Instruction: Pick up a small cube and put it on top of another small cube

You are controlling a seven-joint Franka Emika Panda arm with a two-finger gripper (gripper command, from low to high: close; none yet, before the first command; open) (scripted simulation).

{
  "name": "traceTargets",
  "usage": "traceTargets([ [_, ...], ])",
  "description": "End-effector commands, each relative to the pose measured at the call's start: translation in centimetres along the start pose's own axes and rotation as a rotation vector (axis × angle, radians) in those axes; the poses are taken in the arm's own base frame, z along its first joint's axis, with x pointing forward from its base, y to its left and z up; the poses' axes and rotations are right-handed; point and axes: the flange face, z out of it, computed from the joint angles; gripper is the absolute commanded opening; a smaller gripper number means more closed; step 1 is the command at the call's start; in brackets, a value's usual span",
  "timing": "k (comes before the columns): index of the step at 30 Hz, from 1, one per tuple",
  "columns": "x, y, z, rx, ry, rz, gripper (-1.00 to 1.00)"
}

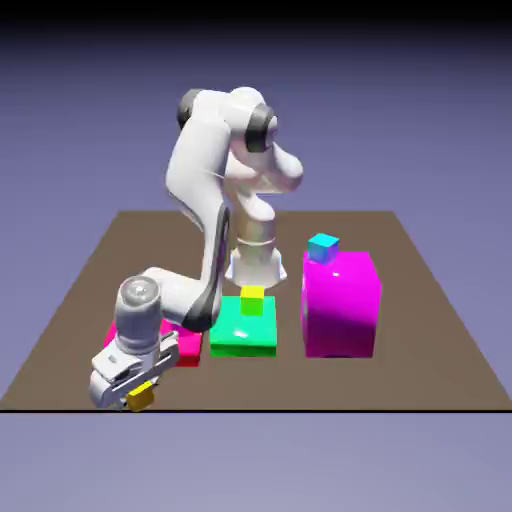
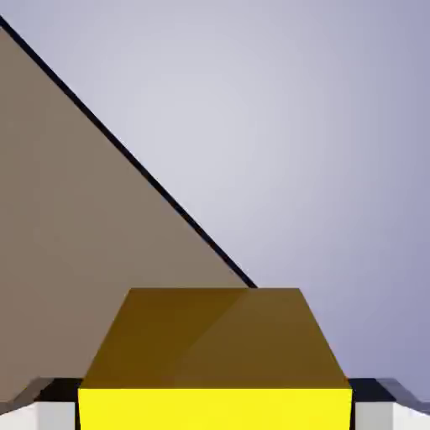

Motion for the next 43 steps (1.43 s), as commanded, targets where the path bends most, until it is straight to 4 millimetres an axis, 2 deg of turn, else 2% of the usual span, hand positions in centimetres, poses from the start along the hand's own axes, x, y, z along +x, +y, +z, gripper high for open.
traceTargets([
  [1, -0.1, 0.1, -1.7, -0.001, 0.001, 0.0, -1.0],
  [2, -0.2, 0.1, -3.4, 0.0, 0.001, 0.0, -1.0],
  [4, -1.4, -1.4, -5.2, 0.029, 0.002, 0.073, -1.0],
  [12, -6.9, -7.8, -11.2, 0.124, -0.018, 0.345, -1.0],
  [18, -12.1, -12.5, -14.3, 0.164, -0.053, 0.533, -1.0],
  [23, -16.9, -16.1, -15.8, 0.173, -0.088, 0.686, -1.0],
  [31, -24.9, -20.6, -15.8, 0.142, -0.138, 0.94, -1.0],
  [33, -25.2, -20.8, -15.7, 0.14, -0.139, 0.95, -1.0],
  [39, -25.2, -21.9, -8.9, 0.14, -0.139, 0.95, -1.0],
  [40, -25.2, -21.9, -8.8, 0.14, -0.139, 0.95, -1.0],
  [41, -25.2, -21.9, -8.8, 0.14, -0.139, 0.95, 1.0],
  [42, -25.2, -21.9, -8.8, 0.14, -0.139, 0.95, 1.0],
  [43, -25.0, -21.8, -9.9, 0.141, -0.14, 0.95, 1.0],
])
